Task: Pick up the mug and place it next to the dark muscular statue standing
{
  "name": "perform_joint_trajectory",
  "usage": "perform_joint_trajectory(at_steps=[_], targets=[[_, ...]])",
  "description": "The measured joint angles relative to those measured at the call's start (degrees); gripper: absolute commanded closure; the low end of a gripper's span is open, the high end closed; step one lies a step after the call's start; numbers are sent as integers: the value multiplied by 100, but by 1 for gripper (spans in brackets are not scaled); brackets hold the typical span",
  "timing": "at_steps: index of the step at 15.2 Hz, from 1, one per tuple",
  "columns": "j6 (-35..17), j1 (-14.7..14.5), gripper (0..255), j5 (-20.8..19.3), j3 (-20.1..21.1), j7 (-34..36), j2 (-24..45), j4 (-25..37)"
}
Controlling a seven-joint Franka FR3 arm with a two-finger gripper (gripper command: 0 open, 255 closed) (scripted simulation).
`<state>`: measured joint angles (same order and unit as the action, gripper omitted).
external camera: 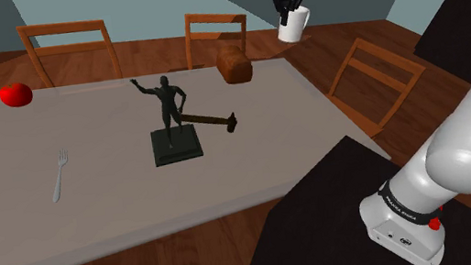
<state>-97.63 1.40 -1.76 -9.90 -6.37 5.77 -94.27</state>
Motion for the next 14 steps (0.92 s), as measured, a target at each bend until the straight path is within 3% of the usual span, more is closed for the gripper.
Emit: perform_joint_trajectory(at_steps=[6, 14], targets=[[154, -390, 255, 42, 316, 701, 360, 482], [525, -927, 255, 75, 673, 1590, 1195, 1656]])
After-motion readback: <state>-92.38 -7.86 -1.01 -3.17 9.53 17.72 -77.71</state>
